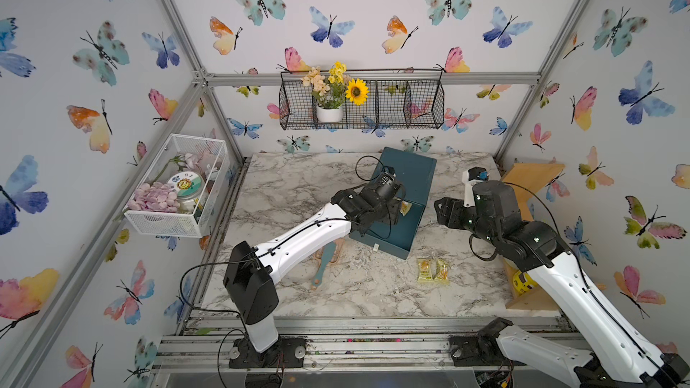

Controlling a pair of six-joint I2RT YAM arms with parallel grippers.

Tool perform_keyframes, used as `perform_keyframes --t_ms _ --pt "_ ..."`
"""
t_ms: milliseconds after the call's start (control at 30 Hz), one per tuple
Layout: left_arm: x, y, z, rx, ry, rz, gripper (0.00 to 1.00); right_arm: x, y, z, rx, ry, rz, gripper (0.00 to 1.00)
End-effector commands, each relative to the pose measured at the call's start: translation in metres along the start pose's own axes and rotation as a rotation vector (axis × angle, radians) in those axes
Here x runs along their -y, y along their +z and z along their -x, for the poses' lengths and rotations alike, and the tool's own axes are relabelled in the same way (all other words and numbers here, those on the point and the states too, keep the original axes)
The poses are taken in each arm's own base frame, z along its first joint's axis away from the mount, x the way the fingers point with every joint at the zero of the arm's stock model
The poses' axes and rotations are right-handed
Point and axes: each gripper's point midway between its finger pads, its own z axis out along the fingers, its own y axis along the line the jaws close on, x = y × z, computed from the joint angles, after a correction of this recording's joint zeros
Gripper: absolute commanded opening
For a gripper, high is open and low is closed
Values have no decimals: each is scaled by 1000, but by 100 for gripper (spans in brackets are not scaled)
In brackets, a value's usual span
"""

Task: Take the cookies out of the drawer
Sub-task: Adjust the cookie in the drawer.

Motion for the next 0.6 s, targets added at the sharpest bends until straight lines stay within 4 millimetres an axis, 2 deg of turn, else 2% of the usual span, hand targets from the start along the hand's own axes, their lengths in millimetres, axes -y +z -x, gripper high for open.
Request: perform_keyframes --t_ms 0,267,567 --pt "-18 5 0 -15 31 106 62 9 -2 5 31 10 -44 74" --pt "-40 13 2 17 -10 228 60 9 -6 11 58 -1 -42 73" --pt "-43 30 1 19 -10 238 54 2 -5 19 72 -1 -15 71"
